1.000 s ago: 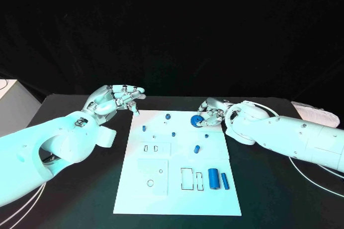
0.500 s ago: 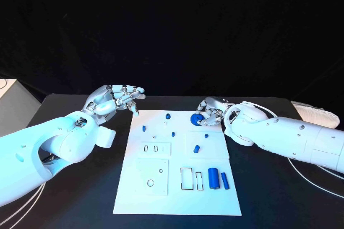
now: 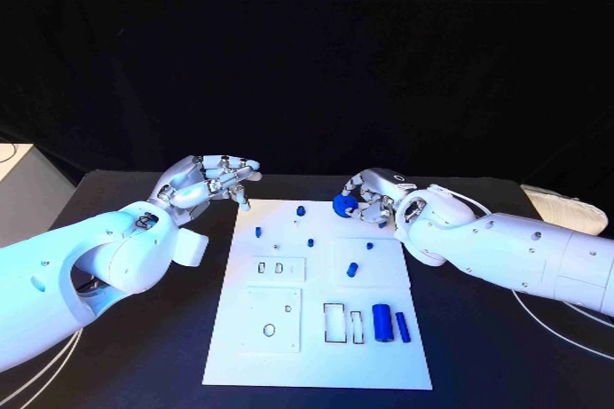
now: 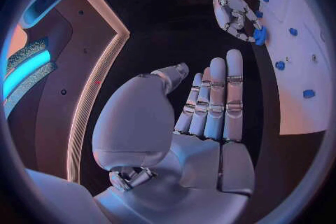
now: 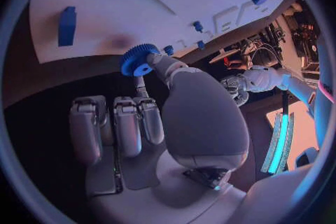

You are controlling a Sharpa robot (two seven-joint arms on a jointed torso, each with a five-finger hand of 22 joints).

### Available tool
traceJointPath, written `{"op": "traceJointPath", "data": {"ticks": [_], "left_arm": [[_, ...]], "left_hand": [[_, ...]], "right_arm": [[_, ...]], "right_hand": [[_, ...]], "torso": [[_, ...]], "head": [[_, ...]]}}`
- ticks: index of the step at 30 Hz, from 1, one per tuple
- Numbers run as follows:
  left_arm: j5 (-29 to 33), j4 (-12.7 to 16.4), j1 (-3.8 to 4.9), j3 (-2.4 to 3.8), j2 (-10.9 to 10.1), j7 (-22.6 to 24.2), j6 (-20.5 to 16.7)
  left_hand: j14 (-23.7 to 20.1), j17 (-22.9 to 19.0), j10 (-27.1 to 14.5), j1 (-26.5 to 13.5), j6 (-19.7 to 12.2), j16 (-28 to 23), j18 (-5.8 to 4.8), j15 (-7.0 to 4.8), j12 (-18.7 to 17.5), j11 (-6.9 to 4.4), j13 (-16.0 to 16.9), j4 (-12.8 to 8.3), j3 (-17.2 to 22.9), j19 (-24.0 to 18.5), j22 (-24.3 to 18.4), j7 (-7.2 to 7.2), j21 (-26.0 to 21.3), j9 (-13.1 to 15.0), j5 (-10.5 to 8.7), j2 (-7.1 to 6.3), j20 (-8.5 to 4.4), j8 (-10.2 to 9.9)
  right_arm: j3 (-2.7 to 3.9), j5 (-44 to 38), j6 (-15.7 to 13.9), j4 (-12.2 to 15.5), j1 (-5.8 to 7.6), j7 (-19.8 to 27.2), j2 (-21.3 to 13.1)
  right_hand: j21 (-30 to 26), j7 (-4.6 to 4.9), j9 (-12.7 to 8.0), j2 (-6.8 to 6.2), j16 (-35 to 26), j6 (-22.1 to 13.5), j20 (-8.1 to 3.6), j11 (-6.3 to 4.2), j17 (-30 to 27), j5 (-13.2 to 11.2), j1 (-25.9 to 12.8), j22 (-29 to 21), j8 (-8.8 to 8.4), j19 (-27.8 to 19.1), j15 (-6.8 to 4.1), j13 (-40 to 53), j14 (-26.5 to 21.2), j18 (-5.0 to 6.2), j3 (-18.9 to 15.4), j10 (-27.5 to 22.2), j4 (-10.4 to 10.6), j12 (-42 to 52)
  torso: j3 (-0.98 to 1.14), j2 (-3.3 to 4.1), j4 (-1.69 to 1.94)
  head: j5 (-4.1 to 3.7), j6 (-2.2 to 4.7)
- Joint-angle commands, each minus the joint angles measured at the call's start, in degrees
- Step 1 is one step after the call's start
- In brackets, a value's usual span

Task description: Assemble the parts on the task board

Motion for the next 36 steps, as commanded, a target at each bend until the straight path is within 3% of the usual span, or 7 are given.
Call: {"op": "traceJointPath", "data": {"ticks": [1,9,19,22,26,32,36], "left_arm": [[-0.17,0.13,0.02,0.04,0.12,0.05,1.14],[-0.18,0.20,0.02,0.04,0.25,-0.03,1.22],[-0.37,0.33,0.03,0.05,0.55,-0.13,1.39],[-0.48,0.20,0.02,0.05,0.74,-0.14,1.47],[-0.55,0.01,0.02,0.05,0.98,-0.14,1.53],[-0.60,-0.05,0.02,0.05,1.11,-0.13,1.59],[-0.61,-0.04,0.02,0.05,1.11,-0.14,1.60]], "left_hand": [[-0.31,-0.06,-0.24,-0.08,-0.34,0.20,0.77,-0.01,-0.26,-0.05,0.06,0.14,0.31,-0.32,0.05,-0.23,0.28,0.08,-0.25,-0.20,0.08,0.06],[-0.31,-0.06,-0.24,-0.08,-0.34,0.20,0.77,-0.01,-0.26,-0.05,0.06,0.14,0.31,-0.32,0.05,-0.23,0.28,0.08,-0.25,-0.20,0.08,0.06],[-0.31,-0.06,-0.24,-0.08,-0.34,0.20,0.77,-0.01,-0.26,-0.05,0.06,0.14,0.31,-0.32,0.05,-0.23,0.28,0.08,-0.25,-0.20,0.08,0.06],[-0.33,-0.10,-0.26,-0.11,-0.36,0.23,0.78,0.00,-0.26,-0.05,0.07,0.17,0.31,-0.50,0.18,-0.24,0.48,0.13,-0.25,-0.19,0.10,0.07],[-0.33,-0.10,-0.26,-0.11,-0.36,0.23,0.78,0.00,-0.26,-0.05,0.07,0.17,0.31,-0.50,0.18,-0.24,0.48,0.13,-0.25,-0.19,0.10,0.07],[-0.33,-0.10,-0.26,-0.11,-0.36,0.23,0.78,0.00,-0.26,-0.05,0.07,0.17,0.31,-0.50,0.18,-0.24,0.48,0.13,-0.25,-0.19,0.10,0.07],[-0.33,-0.10,-0.26,-0.11,-0.36,0.23,0.78,0.00,-0.26,-0.05,0.07,0.17,0.31,-0.50,0.18,-0.24,0.48,0.13,-0.25,-0.19,0.10,0.07]], "right_arm": [[0.01,-2.57,-2.90,1.11,-0.04,1.27,0.32],[-0.22,-4.64,-1.87,2.12,-0.05,0.29,3.61],[-0.85,-7.44,0.03,0.68,-0.97,-2.12,8.20],[-0.90,-8.83,0.21,0.17,-1.25,-3.43,9.22],[-0.94,-11.26,0.38,-0.87,-1.45,-5.13,10.35],[-0.96,-12.68,0.53,-1.71,-1.68,-6.41,11.52],[-0.96,-12.95,0.51,-1.76,-1.77,-6.68,11.94]], "right_hand": [[0.04,-1.37,1.10,0.22,0.24,2.59,-0.48,-0.41,13.73,-0.20,-0.51,11.82,2.60,4.69,-0.32,13.51,5.75,-0.43,0.26,4.22,0.01,0.20],[0.09,-1.41,1.13,0.01,0.24,2.51,-0.53,-0.47,13.73,-0.36,-0.73,11.89,2.66,4.72,-0.36,13.53,5.75,-0.45,0.41,4.25,-0.04,0.22],[0.05,-1.39,1.12,-0.37,0.27,2.24,-0.59,-0.47,13.83,-0.57,-0.96,11.85,2.64,4.70,-0.39,13.46,5.78,-0.43,0.57,4.17,-0.18,0.14],[0.09,-1.37,1.11,-0.49,0.26,2.16,-0.59,-0.46,13.79,-0.63,-1.02,11.89,2.62,4.71,-0.39,13.43,5.77,-0.45,0.62,4.14,-0.22,0.12],[0.04,-1.35,1.10,-0.54,0.26,2.07,-0.60,-0.46,13.80,-0.61,-1.06,11.84,2.60,4.69,-0.38,13.35,5.77,-0.43,0.70,4.05,-0.26,0.04],[0.03,-1.31,1.09,-0.70,0.25,1.96,-0.60,-0.42,13.76,-0.63,-1.22,11.82,2.58,4.68,-0.37,13.35,5.76,-0.43,0.79,4.05,-0.28,0.04],[0.04,-1.30,1.09,-0.76,0.24,1.94,-0.60,-0.41,13.75,-0.68,-1.30,11.83,2.59,4.69,-0.36,13.33,5.76,-0.43,0.80,4.04,-0.28,0.03]], "torso": [[-0.01,0.02,0.01],[-0.05,0.06,-0.02],[0.01,0.19,0.08],[-0.05,0.25,0.16],[-0.10,0.21,0.01],[0.07,0.19,0.01],[0.06,0.17,0.04]], "head": [[0.22,0.10],[0.58,0.26],[0.77,0.19],[0.71,0.18],[0.89,-0.03],[1.09,-0.31],[1.13,-0.34]]}}
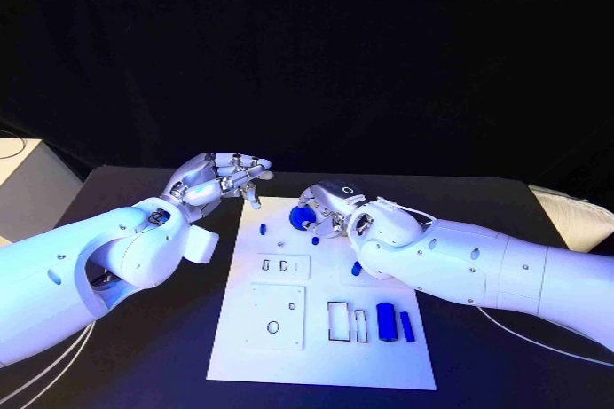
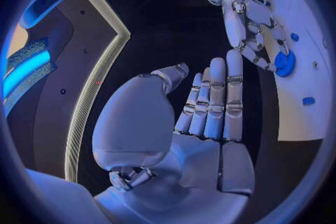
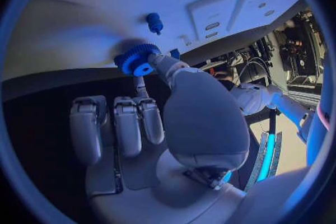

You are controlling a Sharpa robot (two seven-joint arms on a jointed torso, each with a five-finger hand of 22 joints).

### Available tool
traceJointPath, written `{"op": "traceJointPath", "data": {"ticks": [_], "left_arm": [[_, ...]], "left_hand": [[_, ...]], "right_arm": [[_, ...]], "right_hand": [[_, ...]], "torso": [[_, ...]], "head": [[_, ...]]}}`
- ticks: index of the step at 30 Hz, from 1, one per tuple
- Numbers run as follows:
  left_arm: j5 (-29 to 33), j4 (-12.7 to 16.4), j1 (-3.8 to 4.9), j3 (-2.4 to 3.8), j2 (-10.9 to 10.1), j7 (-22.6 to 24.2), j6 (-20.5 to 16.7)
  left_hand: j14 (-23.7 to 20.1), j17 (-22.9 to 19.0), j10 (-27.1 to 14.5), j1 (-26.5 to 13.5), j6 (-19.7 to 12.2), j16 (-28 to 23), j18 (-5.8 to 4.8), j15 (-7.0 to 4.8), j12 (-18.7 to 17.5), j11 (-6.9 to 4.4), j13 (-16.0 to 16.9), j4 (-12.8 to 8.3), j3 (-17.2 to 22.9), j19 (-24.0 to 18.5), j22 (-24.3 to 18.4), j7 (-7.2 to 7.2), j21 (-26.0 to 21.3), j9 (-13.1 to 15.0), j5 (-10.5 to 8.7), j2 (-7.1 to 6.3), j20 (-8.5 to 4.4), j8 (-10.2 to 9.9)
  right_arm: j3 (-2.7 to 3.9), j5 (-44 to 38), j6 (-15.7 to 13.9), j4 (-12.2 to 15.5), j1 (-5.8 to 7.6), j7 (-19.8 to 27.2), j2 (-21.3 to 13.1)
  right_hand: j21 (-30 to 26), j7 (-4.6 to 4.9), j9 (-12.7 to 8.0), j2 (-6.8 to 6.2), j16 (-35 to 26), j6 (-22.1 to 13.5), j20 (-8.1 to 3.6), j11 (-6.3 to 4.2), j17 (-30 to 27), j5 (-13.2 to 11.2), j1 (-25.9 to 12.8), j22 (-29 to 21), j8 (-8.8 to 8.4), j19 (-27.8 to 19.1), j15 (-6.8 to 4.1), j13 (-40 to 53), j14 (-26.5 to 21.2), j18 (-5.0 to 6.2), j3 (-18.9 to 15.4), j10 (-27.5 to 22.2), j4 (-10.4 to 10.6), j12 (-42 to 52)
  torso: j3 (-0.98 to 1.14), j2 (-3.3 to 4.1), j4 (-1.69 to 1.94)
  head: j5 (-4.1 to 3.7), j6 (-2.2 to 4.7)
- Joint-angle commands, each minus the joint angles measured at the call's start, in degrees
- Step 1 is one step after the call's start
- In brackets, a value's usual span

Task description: Assemble the parts on the task board

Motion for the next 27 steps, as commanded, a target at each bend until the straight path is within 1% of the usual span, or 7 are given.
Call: {"op": "traceJointPath", "data": {"ticks": [1,5,10,14,24,27], "left_arm": [[-0.27,0.07,0.02,0.04,0.12,0.19,1.08],[-0.28,0.10,0.02,0.04,0.09,0.15,1.09],[-0.28,0.11,0.03,0.04,0.00,0.11,1.07],[-0.29,0.14,0.03,0.04,-0.03,0.09,1.08],[-0.32,0.22,0.03,0.04,-0.10,0.05,1.07],[-0.32,0.24,0.03,0.04,-0.15,0.03,1.04]], "left_hand": [[-0.33,-0.05,-0.26,-0.11,-0.17,0.23,0.78,0.00,-0.25,-0.05,0.08,0.16,0.31,-0.31,0.05,-0.05,0.13,0.05,-0.25,-0.19,-0.10,0.07],[-0.33,-0.05,-0.26,-0.11,-0.17,0.23,0.78,0.00,-0.25,-0.05,0.08,0.16,0.31,-0.31,0.05,-0.05,0.13,0.05,-0.25,-0.19,-0.10,0.07],[-0.33,-0.05,-0.26,-0.11,-0.17,0.23,0.78,0.00,-0.25,-0.05,0.08,0.16,0.31,-0.31,0.05,-0.05,0.13,0.05,-0.25,-0.19,-0.10,0.07],[-0.33,-0.05,-0.26,-0.11,-0.17,0.23,0.78,0.00,-0.25,-0.05,0.08,0.16,0.31,-0.31,0.05,-0.05,0.13,0.05,-0.25,-0.19,-0.10,0.07],[-0.33,-0.05,-0.26,-0.11,-0.17,0.23,0.78,0.00,-0.25,-0.05,0.08,0.16,0.31,-0.31,0.05,-0.05,0.13,0.05,-0.25,-0.19,-0.10,0.07],[-0.33,-0.05,-0.26,-0.11,-0.17,0.23,0.78,0.00,-0.25,-0.05,0.08,0.16,0.31,-0.31,0.05,-0.05,0.13,0.05,-0.25,-0.19,-0.10,0.07]], "right_arm": [[-0.05,-2.67,0.92,-0.07,-0.21,-1.81,0.41],[-0.05,-2.78,1.19,-0.07,-0.25,-1.84,0.63],[-0.05,-2.61,1.67,0.15,-0.29,-1.56,0.67],[-0.05,-2.49,1.92,0.38,-0.34,-1.36,0.67],[-0.07,-2.39,2.65,0.20,-0.37,-1.43,0.66],[-0.07,-2.41,2.59,0.08,-0.38,-1.52,0.71]], "right_hand": [[0.04,-1.30,1.09,-0.07,0.25,1.94,-0.21,-0.42,13.76,-0.19,-0.28,11.86,2.58,4.69,-0.37,13.36,5.75,-0.44,0.33,4.04,-0.10,0.03],[0.04,-1.30,1.09,-0.07,0.25,1.94,-0.21,-0.42,13.76,-0.19,-0.28,11.86,2.58,4.69,-0.37,13.36,5.75,-0.44,0.33,4.04,-0.10,0.03],[0.03,-1.28,1.09,-0.24,0.25,1.89,-0.20,-0.39,13.79,-0.39,-0.51,11.85,2.61,4.69,-0.35,13.39,5.76,-0.44,0.39,4.08,-0.10,0.05],[0.07,-1.28,1.09,-0.34,0.25,1.87,-0.20,-0.39,13.77,-0.52,-0.62,11.90,2.63,4.71,-0.34,13.38,5.75,-0.45,0.41,4.07,-0.10,0.04],[0.07,-1.27,1.10,-0.49,0.24,1.85,-0.19,-0.37,13.77,-0.74,-0.80,11.91,2.66,4.71,-0.33,13.43,5.75,-0.46,0.43,4.13,-0.11,0.08],[0.05,-1.27,1.10,-0.56,0.23,1.83,-0.19,-0.37,13.74,-0.81,-0.86,11.89,2.66,4.70,-0.33,13.40,5.74,-0.45,0.44,4.09,-0.12,0.05]], "torso": [[0.05,-0.03,0.04],[0.04,-0.07,0.03],[0.11,-0.10,-0.13],[0.13,-0.07,-0.18],[0.09,-0.09,-0.07],[0.13,-0.03,-0.11]], "head": [[0.05,-0.08],[0.10,-0.23],[0.29,-0.34],[0.34,-0.37],[0.22,-0.49],[0.27,-0.53]]}}
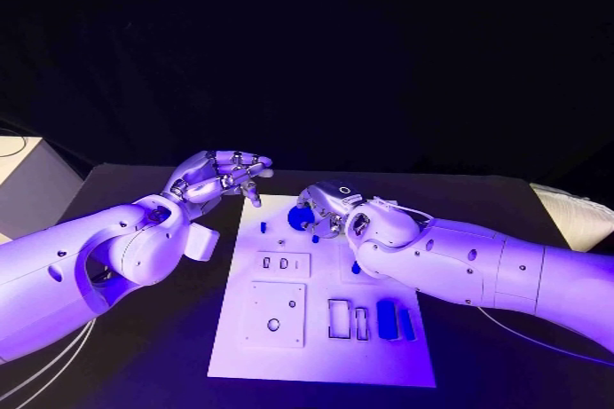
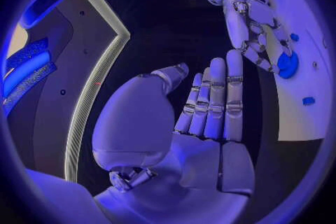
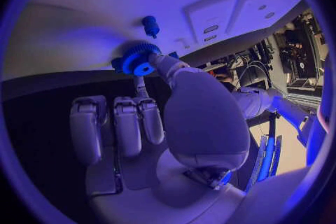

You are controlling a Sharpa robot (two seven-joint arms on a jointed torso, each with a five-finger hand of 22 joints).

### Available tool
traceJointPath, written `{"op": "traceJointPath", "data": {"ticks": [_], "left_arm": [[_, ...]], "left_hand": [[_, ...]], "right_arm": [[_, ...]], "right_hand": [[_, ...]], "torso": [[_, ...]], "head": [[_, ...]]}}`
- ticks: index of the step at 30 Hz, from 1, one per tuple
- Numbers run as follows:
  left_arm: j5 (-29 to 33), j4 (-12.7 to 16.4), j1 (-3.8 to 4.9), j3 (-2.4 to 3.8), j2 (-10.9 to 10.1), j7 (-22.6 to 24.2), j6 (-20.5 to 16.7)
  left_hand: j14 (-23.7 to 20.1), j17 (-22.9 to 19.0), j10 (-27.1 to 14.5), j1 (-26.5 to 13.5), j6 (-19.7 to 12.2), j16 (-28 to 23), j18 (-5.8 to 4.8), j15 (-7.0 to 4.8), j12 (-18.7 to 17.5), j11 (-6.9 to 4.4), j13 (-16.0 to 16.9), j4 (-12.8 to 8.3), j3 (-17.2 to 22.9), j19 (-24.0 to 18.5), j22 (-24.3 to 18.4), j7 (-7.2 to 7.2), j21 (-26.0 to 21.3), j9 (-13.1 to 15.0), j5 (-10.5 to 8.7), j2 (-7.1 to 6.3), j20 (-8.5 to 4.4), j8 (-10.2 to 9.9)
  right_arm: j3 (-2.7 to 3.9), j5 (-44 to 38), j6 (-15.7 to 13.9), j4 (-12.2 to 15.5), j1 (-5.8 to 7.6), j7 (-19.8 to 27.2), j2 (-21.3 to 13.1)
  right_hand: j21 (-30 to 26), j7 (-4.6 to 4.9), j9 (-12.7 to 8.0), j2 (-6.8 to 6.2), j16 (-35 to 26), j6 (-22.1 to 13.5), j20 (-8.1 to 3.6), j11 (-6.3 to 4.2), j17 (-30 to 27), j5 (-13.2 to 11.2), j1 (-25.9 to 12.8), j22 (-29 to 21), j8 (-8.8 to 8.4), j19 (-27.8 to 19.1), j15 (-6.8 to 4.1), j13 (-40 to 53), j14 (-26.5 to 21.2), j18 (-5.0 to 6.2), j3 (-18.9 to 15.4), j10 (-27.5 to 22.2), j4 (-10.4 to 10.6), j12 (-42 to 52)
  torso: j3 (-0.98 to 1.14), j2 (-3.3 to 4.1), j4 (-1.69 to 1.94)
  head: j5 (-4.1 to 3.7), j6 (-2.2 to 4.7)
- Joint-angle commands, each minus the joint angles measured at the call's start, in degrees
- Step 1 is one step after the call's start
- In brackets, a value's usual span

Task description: Assemble the parts on the task board

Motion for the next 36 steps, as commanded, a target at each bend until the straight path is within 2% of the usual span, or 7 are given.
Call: {"op": "traceJointPath", "data": {"ticks": [1,9,16,22,25,28,36], "left_arm": [[-0.19,0.17,0.03,0.04,0.00,0.17,0.91],[-0.19,0.21,0.03,0.04,0.02,0.12,0.91],[-0.19,0.21,0.03,0.04,-0.06,0.05,0.92],[-0.25,0.05,0.03,0.04,0.05,0.04,0.98],[-0.27,-0.15,0.02,0.04,0.18,0.04,1.00],[-0.27,-0.29,0.02,0.04,0.28,0.04,1.02],[-0.28,-0.40,0.02,0.04,0.35,0.05,1.05]], "left_hand": [[-0.33,-0.06,-0.26,-0.11,-0.17,0.23,0.78,0.00,-0.26,-0.05,0.09,0.16,0.31,-0.31,0.07,-0.05,0.13,0.07,-0.25,-0.19,-0.10,0.07],[-0.33,-0.06,-0.26,-0.11,-0.17,0.23,0.78,0.00,-0.26,-0.05,0.09,0.16,0.31,-0.31,0.07,-0.05,0.13,0.07,-0.25,-0.19,-0.10,0.07],[-0.34,-0.09,-0.28,-0.10,-0.20,0.26,0.79,0.00,-0.25,-0.04,0.10,0.15,0.32,-0.44,0.17,-0.04,0.30,0.12,-0.25,-0.20,-0.08,0.08],[-0.36,-0.11,-0.30,-0.08,-0.22,0.28,0.80,0.00,-0.25,-0.04,0.11,0.13,0.33,-0.56,0.26,-0.03,0.45,0.16,-0.25,-0.21,-0.07,0.08],[-0.36,-0.12,-0.31,-0.11,-0.24,0.28,0.79,0.01,-0.26,-0.03,0.11,0.15,0.32,-0.60,0.29,-0.01,0.50,0.17,-0.25,-0.21,-0.06,0.07],[-0.36,-0.12,-0.32,-0.12,-0.24,0.28,0.79,0.01,-0.26,-0.02,0.11,0.16,0.32,-0.61,0.30,-0.01,0.51,0.17,-0.25,-0.21,-0.06,0.07],[-0.36,-0.12,-0.32,-0.12,-0.24,0.28,0.79,0.01,-0.26,-0.02,0.11,0.16,0.32,-0.61,0.30,-0.01,0.51,0.17,-0.25,-0.21,-0.06,0.07]], "right_arm": [[-0.09,-0.70,1.47,-0.13,-0.13,-0.18,0.10],[-0.13,-0.18,1.30,-0.93,-0.13,0.41,0.78],[-0.19,0.80,1.98,-1.27,-0.14,1.14,0.93],[-0.22,1.77,3.15,-1.45,-0.15,1.33,0.78],[-0.23,2.96,3.89,-1.43,-0.15,1.18,0.70],[-0.23,3.62,4.27,-1.32,-0.15,1.12,0.60],[-0.24,4.24,4.41,-1.28,-0.17,0.56,0.30]], "right_hand": [[0.05,-1.30,1.07,-0.25,0.24,1.71,-0.19,-0.37,13.77,-0.27,-0.57,11.91,2.58,4.70,-0.33,13.31,5.75,-0.46,0.30,4.03,0.02,0.00],[0.06,0.26,-0.27,-1.85,0.30,-2.48,0.61,0.95,13.97,-1.53,-2.20,11.97,-0.03,4.70,0.74,12.09,5.79,-0.48,0.67,2.67,0.18,-1.15],[0.04,0.54,-0.93,-2.98,0.38,-3.25,1.23,1.36,14.21,-1.80,-5.12,11.99,-0.97,4.68,1.21,11.44,5.85,-0.46,-2.02,1.91,2.05,-1.79],[0.04,0.46,-1.22,-2.39,0.41,-3.16,1.26,1.32,14.33,-0.65,-7.48,12.04,-1.20,4.69,1.20,11.34,5.88,-0.47,-5.09,1.77,4.61,-1.92],[0.23,0.38,-1.41,-1.72,0.47,-2.97,1.24,1.26,14.50,3.02,-9.48,12.30,-1.29,4.79,1.16,11.52,5.92,-0.53,-7.65,1.95,7.40,-1.77],[0.32,0.31,-1.47,-1.25,0.51,-2.72,1.21,1.21,14.59,4.19,-10.07,12.42,-1.23,4.84,1.12,11.70,5.94,-0.56,-8.48,2.15,8.63,-1.61],[0.43,0.20,-1.45,-0.92,0.53,-2.39,1.17,1.12,14.67,4.53,-10.36,12.56,-1.07,4.90,1.06,11.92,5.97,-0.59,-8.66,2.39,9.27,-1.41]], "torso": [[0.01,0.06,-0.04],[0.00,0.05,0.11],[0.00,0.03,0.02],[0.00,0.01,-0.05],[-0.02,0.03,-0.05],[-0.01,0.01,-0.01],[0.01,0.03,0.00]], "head": [[0.03,-0.03],[-0.06,-0.13],[0.15,-0.24],[0.15,-0.29],[0.06,-0.32],[0.04,-0.33],[0.08,-0.42]]}}
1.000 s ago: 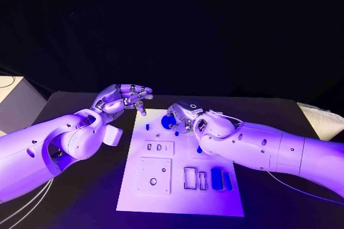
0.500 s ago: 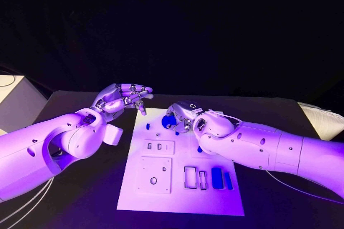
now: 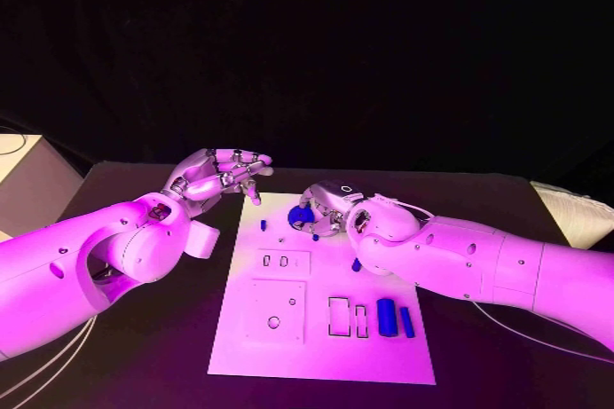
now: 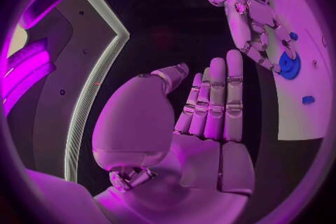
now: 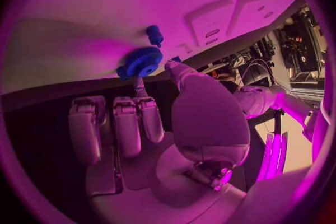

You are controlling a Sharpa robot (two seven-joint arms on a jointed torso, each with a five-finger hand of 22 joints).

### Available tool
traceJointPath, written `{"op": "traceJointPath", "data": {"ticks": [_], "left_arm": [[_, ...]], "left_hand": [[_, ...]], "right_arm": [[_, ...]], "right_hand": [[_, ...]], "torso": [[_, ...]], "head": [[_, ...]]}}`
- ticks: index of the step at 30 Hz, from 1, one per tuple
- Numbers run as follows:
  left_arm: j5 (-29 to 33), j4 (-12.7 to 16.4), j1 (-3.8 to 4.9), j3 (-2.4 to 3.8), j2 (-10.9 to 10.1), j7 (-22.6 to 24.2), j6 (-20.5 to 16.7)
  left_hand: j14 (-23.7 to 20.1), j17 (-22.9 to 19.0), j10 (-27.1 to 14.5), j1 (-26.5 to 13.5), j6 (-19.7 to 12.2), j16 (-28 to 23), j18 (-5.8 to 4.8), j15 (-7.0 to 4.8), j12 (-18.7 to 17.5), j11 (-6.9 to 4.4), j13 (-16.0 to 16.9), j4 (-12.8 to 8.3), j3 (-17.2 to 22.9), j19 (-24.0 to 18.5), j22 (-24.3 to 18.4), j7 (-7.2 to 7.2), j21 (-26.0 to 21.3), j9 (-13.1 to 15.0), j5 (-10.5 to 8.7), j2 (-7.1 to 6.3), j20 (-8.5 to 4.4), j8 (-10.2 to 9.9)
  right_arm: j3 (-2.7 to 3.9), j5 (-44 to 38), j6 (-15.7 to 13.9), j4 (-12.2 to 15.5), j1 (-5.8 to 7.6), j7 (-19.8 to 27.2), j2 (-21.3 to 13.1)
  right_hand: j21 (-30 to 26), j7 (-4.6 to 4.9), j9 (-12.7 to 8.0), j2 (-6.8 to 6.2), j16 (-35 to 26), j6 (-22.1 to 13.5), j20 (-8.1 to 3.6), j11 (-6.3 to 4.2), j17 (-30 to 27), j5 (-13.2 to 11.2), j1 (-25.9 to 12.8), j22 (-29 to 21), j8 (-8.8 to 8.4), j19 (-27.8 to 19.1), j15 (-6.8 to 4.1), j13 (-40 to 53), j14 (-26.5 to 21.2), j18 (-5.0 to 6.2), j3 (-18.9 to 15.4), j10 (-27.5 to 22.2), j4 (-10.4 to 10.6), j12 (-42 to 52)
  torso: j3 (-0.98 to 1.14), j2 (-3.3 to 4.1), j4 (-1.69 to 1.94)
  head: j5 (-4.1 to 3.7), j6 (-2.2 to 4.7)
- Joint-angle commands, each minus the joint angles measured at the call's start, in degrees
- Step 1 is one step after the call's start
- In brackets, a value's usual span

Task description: Assemble the parts on the task board

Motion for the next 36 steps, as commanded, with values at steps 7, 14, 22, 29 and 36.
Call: {"op": "traceJointPath", "data": {"ticks": [7,14,22,29,36], "left_arm": [[-0.19,0.03,0.02,0.04,0.10,0.20,0.97],[-0.19,-0.03,0.02,0.04,0.05,0.21,0.91],[-0.24,-0.04,0.02,0.04,0.00,0.22,0.89],[-0.25,-0.07,0.02,0.04,-0.03,0.22,0.90],[-0.25,-0.10,0.01,0.04,-0.06,0.23,0.88]], "left_hand": [[-0.37,-0.07,-0.32,-0.12,-0.24,0.29,0.79,0.01,-0.26,-0.02,0.05,0.16,0.32,-0.40,0.08,-0.01,0.25,0.07,-0.25,-0.20,0.15,0.07],[-0.37,-0.07,-0.32,-0.12,-0.24,0.29,0.79,0.01,-0.26,-0.02,0.05,0.16,0.32,-0.40,0.08,-0.01,0.25,0.07,-0.25,-0.20,0.15,0.07],[-0.37,-0.07,-0.32,-0.12,-0.24,0.29,0.79,0.01,-0.26,-0.02,0.05,0.16,0.32,-0.40,0.08,-0.01,0.25,0.07,-0.25,-0.20,0.15,0.07],[-0.38,-0.10,-0.38,-0.10,-0.30,0.31,0.80,0.03,-0.28,0.00,0.06,0.17,0.36,-0.54,0.19,0.02,0.43,0.11,-0.23,-0.16,0.17,0.06],[-0.38,-0.10,-0.38,-0.10,-0.30,0.31,0.80,0.03,-0.28,0.00,0.06,0.17,0.36,-0.54,0.19,0.02,0.43,0.11,-0.23,-0.16,0.17,0.06]], "right_arm": [[-0.16,0.76,3.31,0.05,-0.21,-0.50,-0.31],[-0.19,0.74,4.97,0.86,-0.21,-0.78,-0.87],[-0.21,0.82,5.24,1.79,-0.22,-0.97,-1.82],[-0.21,0.82,4.93,2.59,-0.30,-1.15,-2.54],[-0.20,0.87,1.83,3.86,-0.45,-1.10,-3.51]], "right_hand": [[0.16,-0.12,0.06,0.12,0.33,0.17,0.12,0.13,14.71,0.40,-0.49,12.50,0.26,4.89,0.21,11.85,5.79,-0.59,-0.02,2.32,0.37,0.05],[0.23,-0.14,-0.02,0.18,0.38,0.12,0.08,0.11,14.84,0.42,-1.03,12.60,0.21,4.93,0.19,11.87,5.82,-0.61,-0.60,2.33,1.29,0.06],[0.36,-0.19,-0.01,0.38,0.39,0.29,0.07,0.07,14.87,0.44,-1.39,12.76,0.30,5.00,0.17,12.05,5.83,-0.66,-0.87,2.54,1.73,0.23],[0.33,-0.22,-0.01,0.54,0.39,0.37,0.05,0.05,14.88,0.56,-1.60,12.73,0.34,4.99,0.15,12.10,5.83,-0.65,-0.98,2.59,1.87,0.27],[0.32,-0.25,-0.02,0.80,0.39,0.44,0.03,0.02,14.87,0.80,-1.94,12.72,0.38,4.99,0.12,12.15,5.83,-0.65,-1.11,2.66,1.96,0.32]], "torso": [[-0.01,-0.05,0.05],[0.04,-0.04,-0.01],[0.04,0.00,0.00],[0.01,-0.01,0.00],[0.04,-0.04,-0.01]], "head": [[0.01,-0.01],[0.11,-0.12],[0.21,-0.21],[0.23,-0.34],[0.26,-0.29]]}}
